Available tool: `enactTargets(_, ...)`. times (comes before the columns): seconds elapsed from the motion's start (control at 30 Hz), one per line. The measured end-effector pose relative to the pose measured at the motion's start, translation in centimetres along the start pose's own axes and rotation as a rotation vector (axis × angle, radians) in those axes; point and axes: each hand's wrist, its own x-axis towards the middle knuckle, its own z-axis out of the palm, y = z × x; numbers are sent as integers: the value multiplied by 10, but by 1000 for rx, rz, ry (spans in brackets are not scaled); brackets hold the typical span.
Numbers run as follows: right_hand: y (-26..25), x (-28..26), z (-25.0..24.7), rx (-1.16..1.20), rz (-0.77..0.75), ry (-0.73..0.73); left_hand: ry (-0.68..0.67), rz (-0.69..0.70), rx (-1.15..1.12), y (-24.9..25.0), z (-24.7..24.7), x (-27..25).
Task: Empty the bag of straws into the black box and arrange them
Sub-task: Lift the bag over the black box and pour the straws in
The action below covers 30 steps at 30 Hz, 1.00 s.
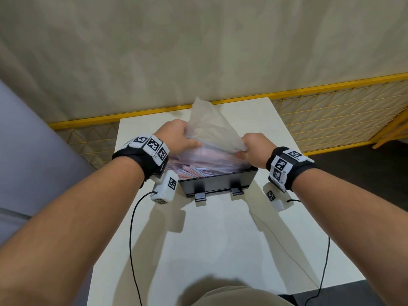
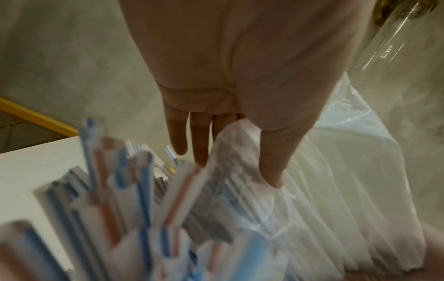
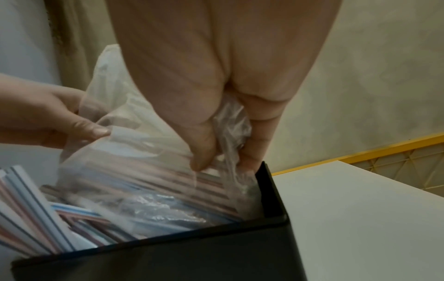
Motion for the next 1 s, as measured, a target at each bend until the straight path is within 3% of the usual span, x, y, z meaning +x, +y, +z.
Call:
enactTargets(0.2, 0, -5, -3, 79, -30, -23, 114, 67, -148, -6, 2, 3)
enactTargets(0.37, 3, -2, 10, 18, 54, -36, 103, 134, -373, 3, 0, 3)
enactTargets(0.47, 3, -4, 11, 38, 75, -33, 180, 151, -417, 7, 0, 5)
enactTargets(0.63, 4, -7, 11, 125, 53, -56, 239, 128, -555, 6, -2, 11)
enactTargets(0.7, 5, -7, 11, 130, 30, -63, 181, 73, -594, 3, -4, 13)
enactTargets(0.83, 6, -4, 13, 129, 68, -1, -100, 21, -307, -4, -5, 5)
enactTargets(0.9, 5, -3, 13, 160, 90, 19, -90, 46, -207, -8, 0, 4)
enactTargets(1.0, 5, -3, 11, 212, 107, 13, 51, 69, -222, -5, 2, 1)
